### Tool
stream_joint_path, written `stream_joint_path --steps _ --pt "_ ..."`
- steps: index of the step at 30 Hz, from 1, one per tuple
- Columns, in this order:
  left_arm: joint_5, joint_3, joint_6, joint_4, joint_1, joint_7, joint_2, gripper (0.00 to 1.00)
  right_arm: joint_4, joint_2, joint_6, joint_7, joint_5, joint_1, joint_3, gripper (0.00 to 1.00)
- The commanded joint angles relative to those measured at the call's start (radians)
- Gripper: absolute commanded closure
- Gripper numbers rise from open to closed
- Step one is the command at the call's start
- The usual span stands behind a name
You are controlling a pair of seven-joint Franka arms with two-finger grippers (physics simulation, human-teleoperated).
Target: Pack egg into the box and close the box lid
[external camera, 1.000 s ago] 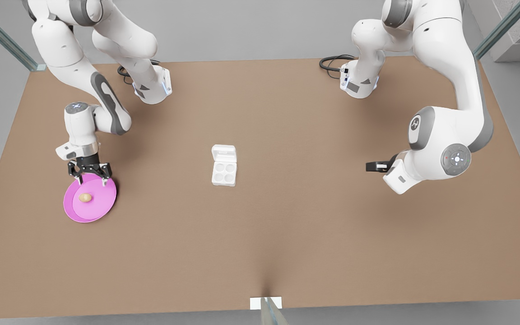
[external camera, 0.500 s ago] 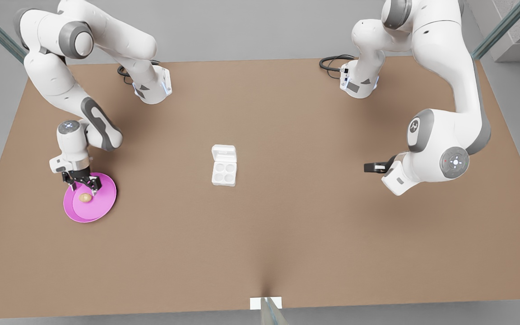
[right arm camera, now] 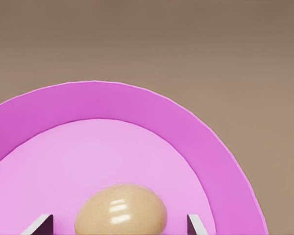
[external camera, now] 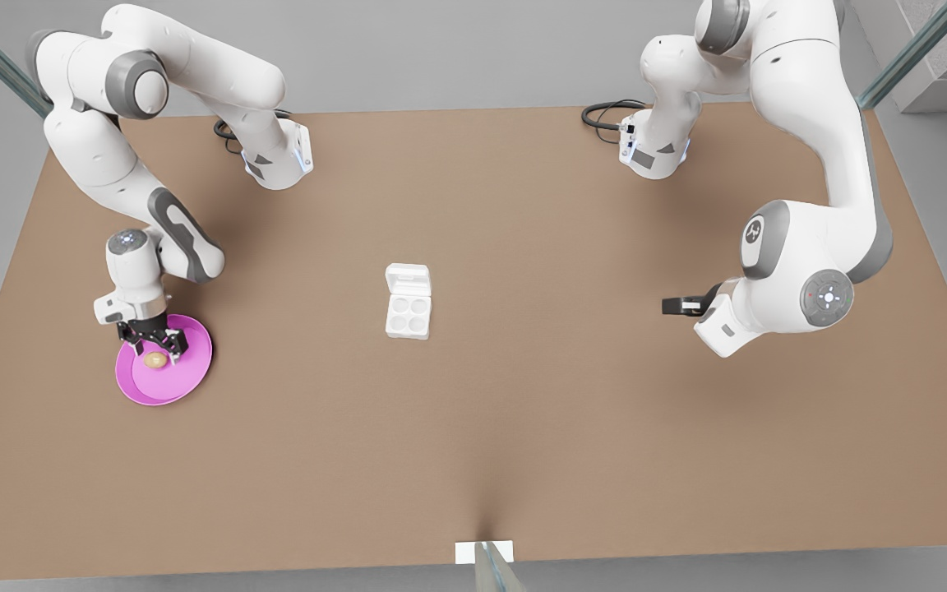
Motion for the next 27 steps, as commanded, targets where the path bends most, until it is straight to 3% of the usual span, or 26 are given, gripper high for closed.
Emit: stream_joint_path --steps 1,10,12,27 --pt "-0.001 0.000 0.000 0.000 0.000 0.000 0.000 0.00 0.003 -0.001 0.000 0.000 0.001 -0.001 0.010 0.02" --pt "-0.001 0.000 0.000 0.006 0.000 0.000 0.001 0.00 0.010 0.000 0.000 0.000 0.001 -0.014 0.024 0.05" --pt "-0.001 0.000 0.000 0.006 0.000 0.000 0.001 0.00 0.018 0.005 0.000 0.002 0.001 -0.012 0.024 0.14" --pt "-0.001 0.002 0.000 0.016 0.000 0.000 0.011 0.00 0.016 0.005 0.000 0.000 0.001 -0.011 0.025 0.27"
